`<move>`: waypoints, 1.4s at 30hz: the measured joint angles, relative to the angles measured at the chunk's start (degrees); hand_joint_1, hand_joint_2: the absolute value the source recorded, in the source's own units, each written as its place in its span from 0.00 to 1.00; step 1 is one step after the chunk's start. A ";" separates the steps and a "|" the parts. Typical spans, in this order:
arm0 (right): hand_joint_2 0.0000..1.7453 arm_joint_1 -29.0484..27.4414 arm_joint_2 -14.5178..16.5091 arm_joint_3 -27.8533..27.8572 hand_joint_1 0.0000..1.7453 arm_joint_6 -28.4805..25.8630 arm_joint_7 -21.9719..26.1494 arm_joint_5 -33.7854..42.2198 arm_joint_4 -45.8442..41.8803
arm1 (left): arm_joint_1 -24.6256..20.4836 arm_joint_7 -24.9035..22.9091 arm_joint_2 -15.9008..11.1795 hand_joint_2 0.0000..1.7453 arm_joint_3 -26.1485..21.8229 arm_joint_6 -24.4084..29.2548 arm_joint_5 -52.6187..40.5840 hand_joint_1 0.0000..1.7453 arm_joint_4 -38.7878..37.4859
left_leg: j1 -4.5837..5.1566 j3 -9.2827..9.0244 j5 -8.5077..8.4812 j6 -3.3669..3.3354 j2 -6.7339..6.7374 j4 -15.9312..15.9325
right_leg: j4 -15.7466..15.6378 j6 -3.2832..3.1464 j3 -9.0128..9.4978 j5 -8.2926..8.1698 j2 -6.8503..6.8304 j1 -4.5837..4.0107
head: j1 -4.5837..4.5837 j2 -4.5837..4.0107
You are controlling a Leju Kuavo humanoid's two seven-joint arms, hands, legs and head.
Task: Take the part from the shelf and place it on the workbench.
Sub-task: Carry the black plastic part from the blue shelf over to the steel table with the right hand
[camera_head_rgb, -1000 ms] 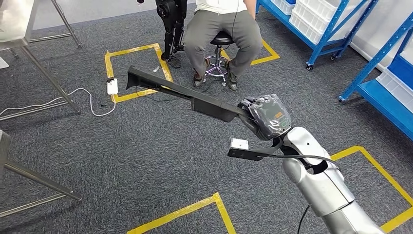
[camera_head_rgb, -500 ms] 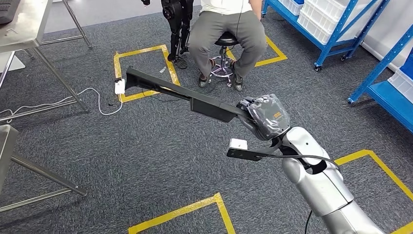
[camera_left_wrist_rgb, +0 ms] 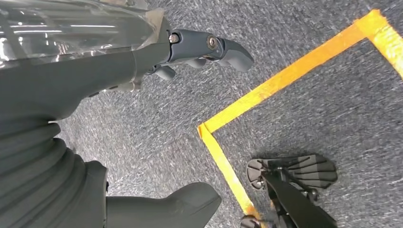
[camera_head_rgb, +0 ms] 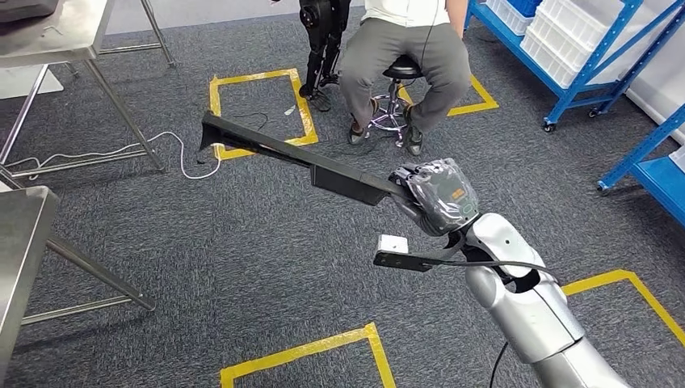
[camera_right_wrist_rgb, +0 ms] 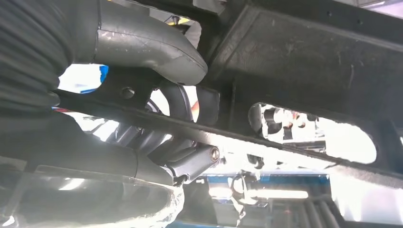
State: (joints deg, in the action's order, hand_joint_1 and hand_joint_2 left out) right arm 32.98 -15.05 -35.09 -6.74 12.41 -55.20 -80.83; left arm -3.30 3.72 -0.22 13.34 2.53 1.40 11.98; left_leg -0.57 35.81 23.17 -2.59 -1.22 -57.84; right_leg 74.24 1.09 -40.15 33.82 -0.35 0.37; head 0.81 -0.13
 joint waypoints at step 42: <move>1.00 0.09 1.19 -1.15 1.00 1.92 1.09 1.39 -2.97 | 0.20 0.25 0.32 1.00 0.82 1.19 0.19 0.00 0.06 | -0.46 1.81 1.98 2.67 -1.02 -3.25 | -16.66 -0.93 7.49 -8.00 0.31 0.71 | 0.19 0.00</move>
State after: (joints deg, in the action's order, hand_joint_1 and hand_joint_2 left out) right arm 33.07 -13.86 -36.24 -4.81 13.50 -53.82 -83.79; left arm -3.10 3.97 0.10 14.16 3.72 1.59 12.04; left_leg -1.03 37.63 25.15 0.07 -2.24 -61.10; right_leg 57.59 0.16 -32.66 25.82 -0.05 1.09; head 1.01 -0.13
